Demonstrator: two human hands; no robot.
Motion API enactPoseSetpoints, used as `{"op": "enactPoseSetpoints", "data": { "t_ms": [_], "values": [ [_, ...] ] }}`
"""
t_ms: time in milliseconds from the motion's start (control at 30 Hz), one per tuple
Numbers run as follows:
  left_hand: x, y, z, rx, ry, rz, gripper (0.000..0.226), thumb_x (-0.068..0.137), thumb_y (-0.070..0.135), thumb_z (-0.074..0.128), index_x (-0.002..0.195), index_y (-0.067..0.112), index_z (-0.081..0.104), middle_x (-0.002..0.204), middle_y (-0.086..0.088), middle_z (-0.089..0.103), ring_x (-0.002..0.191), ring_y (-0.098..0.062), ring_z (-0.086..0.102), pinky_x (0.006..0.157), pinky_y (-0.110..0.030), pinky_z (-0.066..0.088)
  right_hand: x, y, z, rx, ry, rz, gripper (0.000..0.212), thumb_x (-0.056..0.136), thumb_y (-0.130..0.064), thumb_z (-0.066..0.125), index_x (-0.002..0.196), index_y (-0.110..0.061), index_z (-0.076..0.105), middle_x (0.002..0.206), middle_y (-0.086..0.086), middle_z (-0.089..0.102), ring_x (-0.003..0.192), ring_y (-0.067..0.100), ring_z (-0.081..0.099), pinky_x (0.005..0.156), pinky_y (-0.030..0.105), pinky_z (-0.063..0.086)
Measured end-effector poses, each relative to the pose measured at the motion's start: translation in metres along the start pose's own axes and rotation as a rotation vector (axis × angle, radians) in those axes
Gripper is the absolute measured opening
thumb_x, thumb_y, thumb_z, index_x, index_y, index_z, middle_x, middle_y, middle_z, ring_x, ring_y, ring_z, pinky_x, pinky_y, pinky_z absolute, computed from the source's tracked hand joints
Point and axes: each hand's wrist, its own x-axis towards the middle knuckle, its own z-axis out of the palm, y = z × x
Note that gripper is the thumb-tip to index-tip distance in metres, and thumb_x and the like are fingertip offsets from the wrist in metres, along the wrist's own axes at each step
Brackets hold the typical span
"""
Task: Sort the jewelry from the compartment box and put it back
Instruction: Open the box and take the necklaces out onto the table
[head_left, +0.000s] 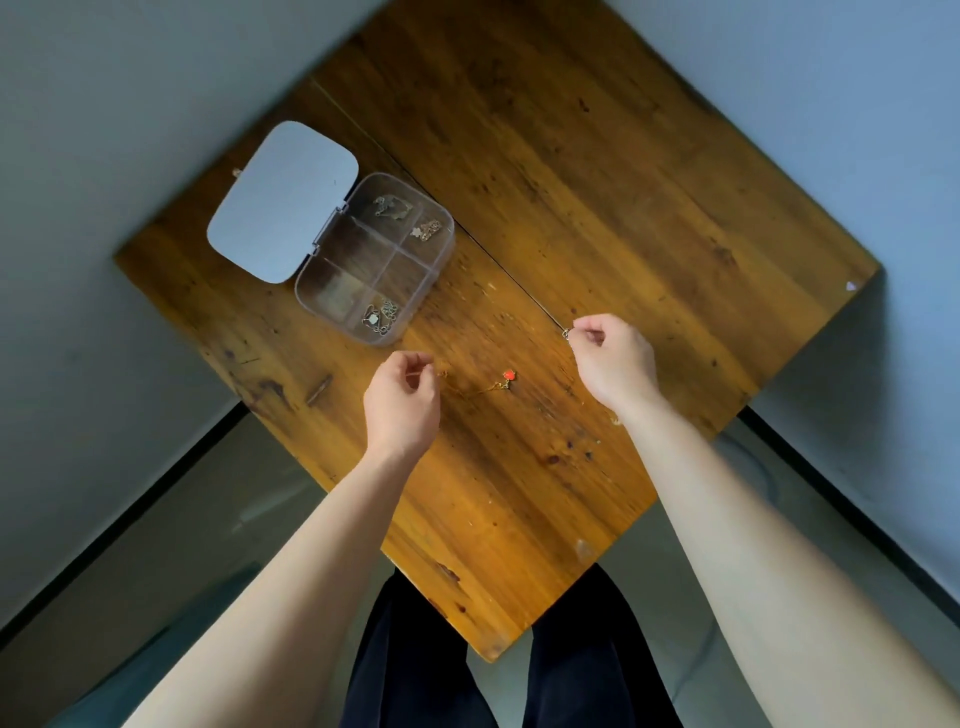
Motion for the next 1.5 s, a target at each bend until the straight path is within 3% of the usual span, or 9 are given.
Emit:
{"op": "enactPoseSetpoints", "data": {
  "t_ms": [200, 333, 467, 567, 667, 900, 1067, 1200, 1500],
  "values": [
    [0.045, 0.015, -0.047, 0.367, 0.168, 0.295, 0.022, 0.096, 0.01, 0.053, 0.113, 0.007, 0.067, 0.11, -0.013, 0.064, 0.097, -0.03, 0.062, 0.081, -0.032, 0.046, 0.008, -0.029, 0.009, -0.12, 0.093, -0.12, 0.025, 0.099, -0.035, 0.054, 0.122, -0.03, 0.06, 0.127, 0.0, 0.057, 0.1, 0.013, 0.053, 0.076, 0.027, 0.044],
    [0.082, 0.024, -0.064, 0.654, -0.158, 0.357, 0.034, 0.1, 0.037, 0.052, 0.116, 0.011, 0.066, 0.112, -0.015, 0.062, 0.101, -0.035, 0.061, 0.081, -0.039, 0.05, 0.017, -0.059, 0.018, -0.181, 0.03, -0.264, 0.024, 0.1, -0.032, 0.053, 0.123, -0.029, 0.06, 0.13, -0.001, 0.059, 0.113, 0.017, 0.057, 0.083, 0.031, 0.054],
    [0.087, 0.022, -0.063, 0.949, -0.336, 0.427, 0.056, 0.098, 0.055, 0.046, 0.13, 0.01, 0.054, 0.125, -0.016, 0.053, 0.107, -0.034, 0.058, 0.088, -0.047, 0.053, 0.025, -0.088, 0.031, -0.317, -0.062, -0.522, 0.035, 0.099, -0.016, 0.055, 0.133, -0.024, 0.057, 0.135, -0.002, 0.055, 0.089, 0.008, 0.056, 0.059, 0.017, 0.041],
    [0.086, 0.013, -0.058, 1.034, -0.301, 0.469, 0.045, 0.101, 0.043, 0.045, 0.129, 0.008, 0.051, 0.127, -0.017, 0.051, 0.113, -0.036, 0.054, 0.09, -0.051, 0.046, 0.029, -0.118, 0.04, -0.415, -0.086, -0.776, 0.043, 0.096, -0.004, 0.052, 0.137, -0.017, 0.056, 0.138, 0.001, 0.056, 0.114, 0.018, 0.058, 0.081, 0.031, 0.055],
    [0.084, 0.008, -0.052, 0.982, -0.288, 0.439, 0.042, 0.104, 0.036, 0.042, 0.133, 0.006, 0.046, 0.129, -0.019, 0.05, 0.118, -0.038, 0.049, 0.09, -0.05, 0.045, 0.038, -0.143, 0.051, -0.576, -0.101, -0.934, 0.046, 0.094, -0.002, 0.053, 0.139, -0.01, 0.055, 0.138, 0.008, 0.056, 0.125, 0.027, 0.053, 0.094, 0.043, 0.052],
    [0.085, -0.003, -0.052, 0.955, -0.301, 0.511, 0.032, 0.106, 0.031, 0.038, 0.122, 0.005, 0.048, 0.122, -0.018, 0.054, 0.112, -0.036, 0.046, 0.078, -0.044, 0.046, 0.054, -0.17, 0.072, -1.09, -0.063, -0.938, 0.05, 0.087, -0.012, 0.068, 0.135, -0.007, 0.054, 0.136, 0.017, 0.056, 0.12, 0.032, 0.057, 0.087, 0.044, 0.055],
    [0.088, -0.002, -0.051, 0.895, -0.342, 0.491, 0.032, 0.105, 0.029, 0.039, 0.13, 0.008, 0.04, 0.125, -0.02, 0.053, 0.114, -0.036, 0.045, 0.08, -0.044, 0.044, 0.053, -0.162, 0.076, -0.995, -0.066, -0.95, 0.046, 0.088, -0.002, 0.067, 0.133, -0.005, 0.057, 0.135, 0.019, 0.054, 0.115, 0.034, 0.058, 0.088, 0.043, 0.055],
    [0.09, 0.001, -0.053, 0.895, -0.383, 0.47, 0.032, 0.106, 0.028, 0.04, 0.128, 0.007, 0.045, 0.123, -0.018, 0.051, 0.114, -0.035, 0.044, 0.084, -0.045, 0.044, 0.052, -0.163, 0.072, -0.915, -0.142, -0.928, 0.036, 0.087, 0.007, 0.062, 0.122, -0.001, 0.059, 0.118, 0.018, 0.059, 0.106, 0.033, 0.061, 0.085, 0.041, 0.054],
    [0.087, -0.002, -0.06, 0.837, -0.356, 0.584, 0.029, 0.106, 0.033, 0.038, 0.115, 0.007, 0.049, 0.11, -0.016, 0.052, 0.1, -0.031, 0.046, 0.074, -0.04, 0.043, 0.05, -0.184, 0.07, -1.012, -0.198, -0.833, 0.018, 0.095, 0.002, 0.057, 0.111, -0.001, 0.066, 0.102, 0.017, 0.067, 0.088, 0.03, 0.068, 0.073, 0.036, 0.056]
  ]
}}
